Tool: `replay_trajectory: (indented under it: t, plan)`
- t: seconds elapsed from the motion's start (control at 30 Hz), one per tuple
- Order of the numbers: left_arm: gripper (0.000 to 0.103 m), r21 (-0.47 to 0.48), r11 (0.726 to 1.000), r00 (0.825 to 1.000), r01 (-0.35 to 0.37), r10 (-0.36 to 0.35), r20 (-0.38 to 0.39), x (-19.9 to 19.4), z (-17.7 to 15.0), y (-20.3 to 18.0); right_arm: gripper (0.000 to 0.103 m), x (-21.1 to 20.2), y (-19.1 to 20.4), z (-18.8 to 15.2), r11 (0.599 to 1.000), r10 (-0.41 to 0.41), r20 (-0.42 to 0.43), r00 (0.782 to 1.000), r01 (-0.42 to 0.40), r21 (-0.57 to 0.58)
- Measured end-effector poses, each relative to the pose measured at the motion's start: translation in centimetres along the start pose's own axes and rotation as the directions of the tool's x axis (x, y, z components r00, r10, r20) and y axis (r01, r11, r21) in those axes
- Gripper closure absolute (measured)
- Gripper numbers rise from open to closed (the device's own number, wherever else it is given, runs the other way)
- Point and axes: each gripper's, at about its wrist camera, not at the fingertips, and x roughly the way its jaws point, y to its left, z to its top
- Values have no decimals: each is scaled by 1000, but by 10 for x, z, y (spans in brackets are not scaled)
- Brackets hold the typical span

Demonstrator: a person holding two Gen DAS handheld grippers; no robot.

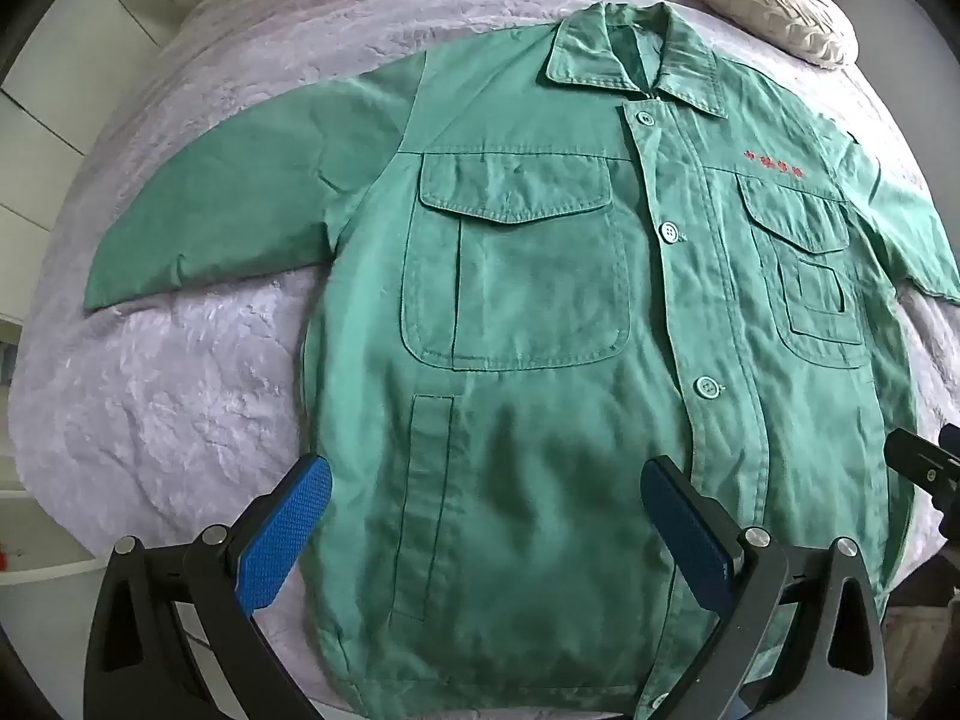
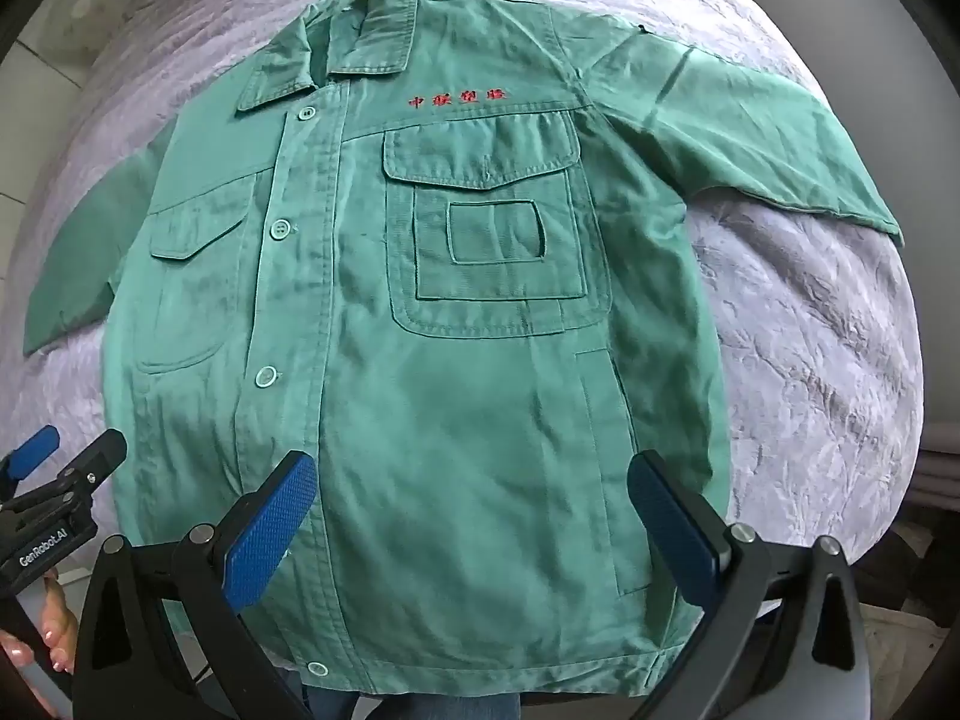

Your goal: Fold large clothes

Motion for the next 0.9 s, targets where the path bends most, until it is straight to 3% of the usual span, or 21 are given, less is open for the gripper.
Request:
replay_trajectory:
  t: [0.9]
  plan:
    - [0, -2, 1000, 1000, 21, -21, -20, -1, 1, 0, 0, -9, 7, 4, 1000, -3, 13, 1000, 3, -5]
